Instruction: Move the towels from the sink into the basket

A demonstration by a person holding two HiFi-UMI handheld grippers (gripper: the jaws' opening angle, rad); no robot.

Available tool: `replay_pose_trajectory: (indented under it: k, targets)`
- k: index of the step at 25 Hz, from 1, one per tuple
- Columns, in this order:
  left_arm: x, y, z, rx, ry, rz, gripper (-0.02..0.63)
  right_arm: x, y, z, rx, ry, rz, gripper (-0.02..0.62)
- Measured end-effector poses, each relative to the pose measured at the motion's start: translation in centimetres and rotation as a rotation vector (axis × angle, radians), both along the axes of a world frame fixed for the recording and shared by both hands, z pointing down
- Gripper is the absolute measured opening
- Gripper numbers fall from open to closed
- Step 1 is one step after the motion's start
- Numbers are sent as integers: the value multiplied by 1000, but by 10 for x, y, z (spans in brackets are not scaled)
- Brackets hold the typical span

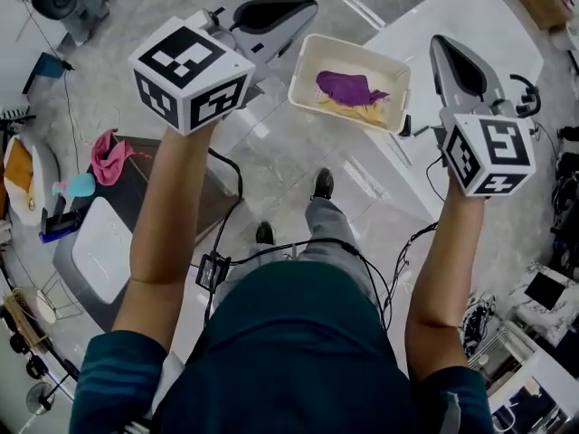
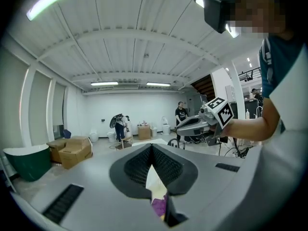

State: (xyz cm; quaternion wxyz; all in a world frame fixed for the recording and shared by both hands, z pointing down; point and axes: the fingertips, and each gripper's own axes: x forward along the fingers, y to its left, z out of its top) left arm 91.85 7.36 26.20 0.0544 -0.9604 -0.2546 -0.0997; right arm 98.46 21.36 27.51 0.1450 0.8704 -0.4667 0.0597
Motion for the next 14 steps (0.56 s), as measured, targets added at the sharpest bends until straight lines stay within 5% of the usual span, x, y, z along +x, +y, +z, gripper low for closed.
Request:
replay_pose_trajectory:
  k: [14]
  targets:
    - [-143,-34,-115,36,185,-21,5,-140,-45,-99,10,109,-76,8]
